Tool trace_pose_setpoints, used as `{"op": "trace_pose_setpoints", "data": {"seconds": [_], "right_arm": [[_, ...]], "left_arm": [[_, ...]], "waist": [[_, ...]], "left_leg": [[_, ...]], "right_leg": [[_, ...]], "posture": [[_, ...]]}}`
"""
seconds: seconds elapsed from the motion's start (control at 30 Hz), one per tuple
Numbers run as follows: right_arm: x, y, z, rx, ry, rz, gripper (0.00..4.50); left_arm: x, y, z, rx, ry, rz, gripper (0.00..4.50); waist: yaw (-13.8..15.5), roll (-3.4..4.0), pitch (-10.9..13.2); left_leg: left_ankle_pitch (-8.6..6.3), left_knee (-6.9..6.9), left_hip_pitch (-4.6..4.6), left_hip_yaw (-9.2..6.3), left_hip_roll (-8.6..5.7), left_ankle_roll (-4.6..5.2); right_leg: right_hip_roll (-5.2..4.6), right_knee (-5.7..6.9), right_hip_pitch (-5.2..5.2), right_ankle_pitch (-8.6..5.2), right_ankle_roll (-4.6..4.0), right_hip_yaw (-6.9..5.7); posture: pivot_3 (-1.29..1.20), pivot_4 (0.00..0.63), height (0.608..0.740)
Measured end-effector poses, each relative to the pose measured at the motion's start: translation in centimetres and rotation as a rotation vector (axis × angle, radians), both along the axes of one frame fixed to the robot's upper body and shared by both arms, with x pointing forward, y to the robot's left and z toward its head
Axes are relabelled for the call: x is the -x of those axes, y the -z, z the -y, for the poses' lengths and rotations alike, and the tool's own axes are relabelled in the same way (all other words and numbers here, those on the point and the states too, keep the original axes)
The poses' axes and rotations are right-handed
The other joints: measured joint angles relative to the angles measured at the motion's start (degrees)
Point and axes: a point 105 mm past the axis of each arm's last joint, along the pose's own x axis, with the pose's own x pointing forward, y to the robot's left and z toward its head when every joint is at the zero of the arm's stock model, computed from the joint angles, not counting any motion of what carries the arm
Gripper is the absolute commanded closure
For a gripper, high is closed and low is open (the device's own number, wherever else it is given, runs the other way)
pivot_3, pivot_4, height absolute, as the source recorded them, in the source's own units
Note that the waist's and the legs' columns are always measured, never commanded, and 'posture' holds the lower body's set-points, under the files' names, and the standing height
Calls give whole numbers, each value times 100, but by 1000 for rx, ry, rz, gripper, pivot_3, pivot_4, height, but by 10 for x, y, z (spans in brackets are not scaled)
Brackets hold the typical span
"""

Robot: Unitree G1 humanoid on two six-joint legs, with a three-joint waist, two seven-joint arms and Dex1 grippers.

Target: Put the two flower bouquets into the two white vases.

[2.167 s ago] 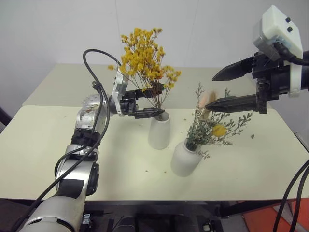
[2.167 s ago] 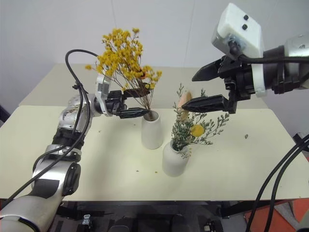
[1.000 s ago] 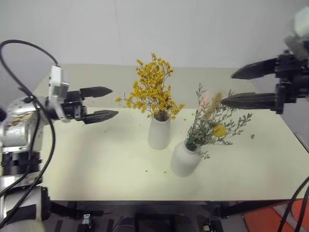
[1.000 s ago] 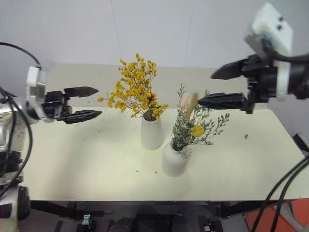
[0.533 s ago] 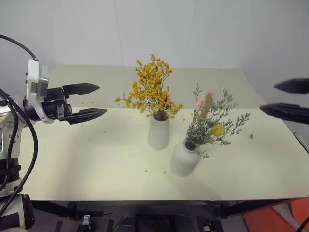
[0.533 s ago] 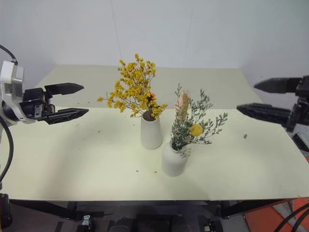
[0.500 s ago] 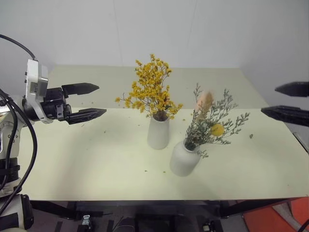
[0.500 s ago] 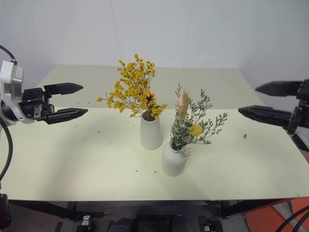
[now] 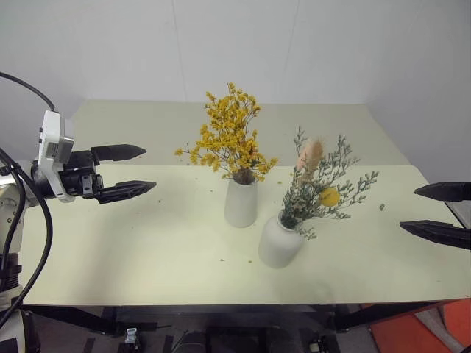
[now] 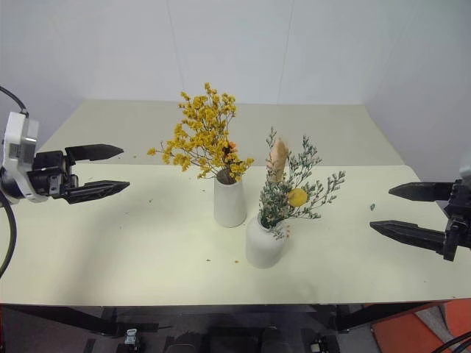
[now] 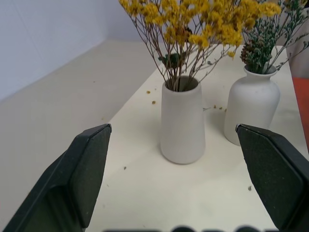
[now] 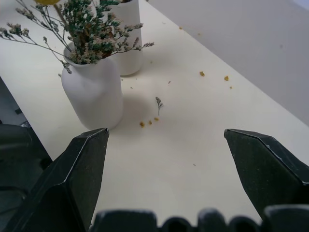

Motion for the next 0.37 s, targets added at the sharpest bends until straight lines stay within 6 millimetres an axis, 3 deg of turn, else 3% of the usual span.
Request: {"op": "trace_pose_setpoints", "data": {"seconds": [0.17,0.37], "right_arm": [[-1,0,3,10,2,55,0],[-12,-10,30,59,101,102,0]], "left_arm": [[3,6,-2,-9,-29,-2,13],[13,11,-7,1,-67,1,13]], "waist": [[-1,0,0],[0,1,0]], "left_leg": [[0,0,5,0,1,0],[0,-1,15,5,1,0]], "right_leg": [[0,-2,5,-3,-1,0],[-3,-3,11,-7,-4,1]], "posture": [[0,150,740],[0,150,740]]}}
